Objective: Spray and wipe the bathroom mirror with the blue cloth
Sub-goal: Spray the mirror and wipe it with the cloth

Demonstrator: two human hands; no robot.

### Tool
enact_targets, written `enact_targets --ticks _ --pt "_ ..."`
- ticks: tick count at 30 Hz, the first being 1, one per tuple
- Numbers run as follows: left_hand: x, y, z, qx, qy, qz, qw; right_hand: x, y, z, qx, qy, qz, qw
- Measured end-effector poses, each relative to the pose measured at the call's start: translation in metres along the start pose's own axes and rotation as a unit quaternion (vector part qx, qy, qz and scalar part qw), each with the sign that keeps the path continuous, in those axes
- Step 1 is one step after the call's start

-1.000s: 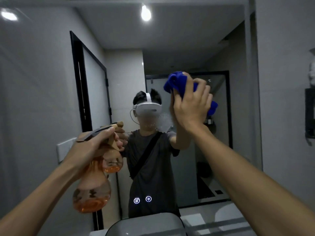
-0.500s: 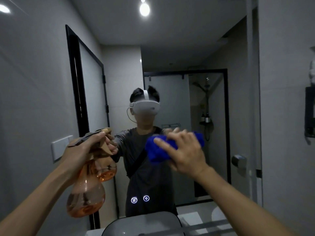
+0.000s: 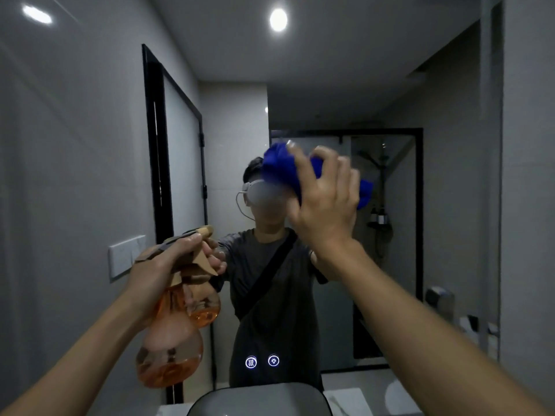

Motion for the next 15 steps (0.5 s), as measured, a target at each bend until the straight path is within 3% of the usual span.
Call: enact_targets --ticks 5,10,12,15 --pt "0.003 0.004 0.003 -0.001 0.001 -0.012 1.0 -0.032 0.122 0.001 -0.11 -0.046 -0.19 0.974" --pt "0.003 0.005 0.003 0.005 0.02 -0.011 1.0 -0.022 0.145 -0.003 -0.124 -0.07 -0.294 0.945" --pt "0.004 0.006 0.004 -0.002 0.019 -0.006 1.0 -0.012 0.113 -0.002 -0.103 -0.057 -0.294 0.948" --pt "0.005 0.008 0.006 -0.008 0.032 -0.011 0.999 0.013 0.036 -0.001 -0.064 -0.012 -0.192 0.979"
Point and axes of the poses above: each hand's wrist, its own y-axis away from the middle knuckle, its own z-axis out of the palm, x = y × z, the point moved 8 cm from there along -y, towards the middle knuckle, and after that the axes turned 2 degrees about x, right-handed, at the moved point
